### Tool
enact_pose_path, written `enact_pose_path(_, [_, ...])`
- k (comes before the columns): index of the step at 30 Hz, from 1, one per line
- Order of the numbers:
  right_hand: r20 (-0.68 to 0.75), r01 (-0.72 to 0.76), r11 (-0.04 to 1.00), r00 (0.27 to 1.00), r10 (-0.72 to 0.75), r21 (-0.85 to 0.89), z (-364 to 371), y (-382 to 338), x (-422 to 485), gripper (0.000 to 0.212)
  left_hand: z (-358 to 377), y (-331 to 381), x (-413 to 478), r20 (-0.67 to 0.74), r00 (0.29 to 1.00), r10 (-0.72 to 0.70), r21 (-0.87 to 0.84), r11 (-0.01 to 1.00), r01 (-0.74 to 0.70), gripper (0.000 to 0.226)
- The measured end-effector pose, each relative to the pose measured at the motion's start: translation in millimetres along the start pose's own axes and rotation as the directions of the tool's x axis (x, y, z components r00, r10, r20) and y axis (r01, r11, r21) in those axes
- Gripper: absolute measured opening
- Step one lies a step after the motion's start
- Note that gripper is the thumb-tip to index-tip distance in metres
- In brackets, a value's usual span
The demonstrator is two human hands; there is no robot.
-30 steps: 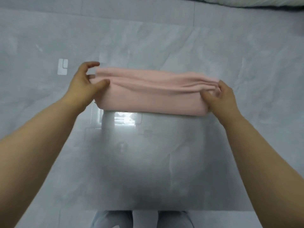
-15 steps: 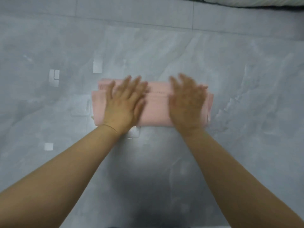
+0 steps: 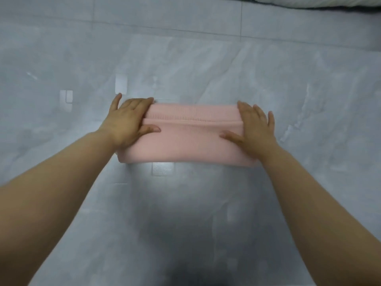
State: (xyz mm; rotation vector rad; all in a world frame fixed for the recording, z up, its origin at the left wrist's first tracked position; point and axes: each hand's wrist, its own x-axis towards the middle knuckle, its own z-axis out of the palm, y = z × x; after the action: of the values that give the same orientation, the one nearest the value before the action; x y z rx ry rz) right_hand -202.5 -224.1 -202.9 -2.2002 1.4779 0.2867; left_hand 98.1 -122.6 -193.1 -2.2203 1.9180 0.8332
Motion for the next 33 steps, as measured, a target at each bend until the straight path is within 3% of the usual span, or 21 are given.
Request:
enact_pose_path(4, [0.195,0.031,0.997,0.981,-0.018,-0.066,-30.7,3.8,14.6,0.116,-22.0,-0.6,10.4,0.059,0.998,-0.007,0.054,0.999,0.003,0.079])
enact_pose_path(8, [0.225,0.203,0.976,0.957,-0.181,-0.078,-56.6,-15.6,23.3,0.066,-41.6,8.4,7.4,0.021,0.999,0.04,-0.043,0.998,-0.039,0.066])
enact_pose_path(11, [0.231,0.173,0.984,0.96,-0.161,-0.033,-82.8,-29.6,9.7,0.051,-56.5,15.4,-9.8,-0.113,0.993,0.022,-0.094,0.995,-0.033,0.052])
enact_pose_path(13, [-0.015,0.217,0.975,0.976,-0.218,-0.047,-91.3,-32.6,-1.0,0.053,-64.5,18.1,-23.0,-0.306,0.952,-0.025,-0.121,0.993,-0.013,0.041])
enact_pose_path(14, [-0.189,0.277,0.952,0.936,-0.298,-0.129,-89.6,-32.1,-7.5,0.055,-65.6,17.1,-28.6,-0.413,0.911,-0.016,-0.107,0.994,-0.031,0.038])
enact_pose_path(16, [-0.469,0.309,0.9,0.774,-0.426,-0.307,-75.7,-28.3,-18.5,0.057,-60.5,13.0,-35.7,-0.582,0.811,0.057,-0.02,0.996,-0.084,0.038])
enact_pose_path(18, [-0.606,0.309,0.882,0.642,-0.47,-0.356,-50.4,-21.0,-26.4,0.053,-44.2,7.8,-37.1,-0.65,0.744,0.154,0.103,0.988,-0.115,0.051])
enact_pose_path(19, [-0.626,0.314,0.873,0.61,-0.486,-0.372,-33.4,-14.9,-30.2,0.048,-31.2,5.6,-37.9,-0.656,0.726,0.204,0.168,0.978,-0.123,0.059])
enact_pose_path(21, [-0.571,0.317,0.854,0.641,-0.513,-0.412,3.7,0.2,-39.2,0.044,3.5,3.8,-45.4,-0.58,0.762,0.287,0.277,0.95,-0.147,0.072])
enact_pose_path(25, [-0.389,0.28,0.857,0.8,-0.457,-0.432,54.9,13.1,-73.2,0.064,66.3,-1.5,-81.4,-0.364,0.868,0.338,0.337,0.917,-0.216,0.085])
enact_pose_path(27, [-0.392,0.247,0.91,0.841,-0.373,-0.334,56.8,1.2,-86.4,0.062,70.3,3.3,-93.9,-0.395,0.878,0.271,0.254,0.95,-0.179,0.074])
enact_pose_path(30, [-0.425,0.267,0.94,0.841,-0.335,-0.211,48.3,-36.4,-87.6,0.057,57.2,25.1,-92.0,-0.498,0.842,0.207,0.127,0.978,-0.165,0.049])
enact_pose_path(33, [-0.426,0.288,0.939,0.838,-0.342,-0.186,42.9,-81.5,-65.0,0.048,44.8,55.2,-62.1,-0.476,0.863,0.173,0.103,0.985,-0.141,0.049])
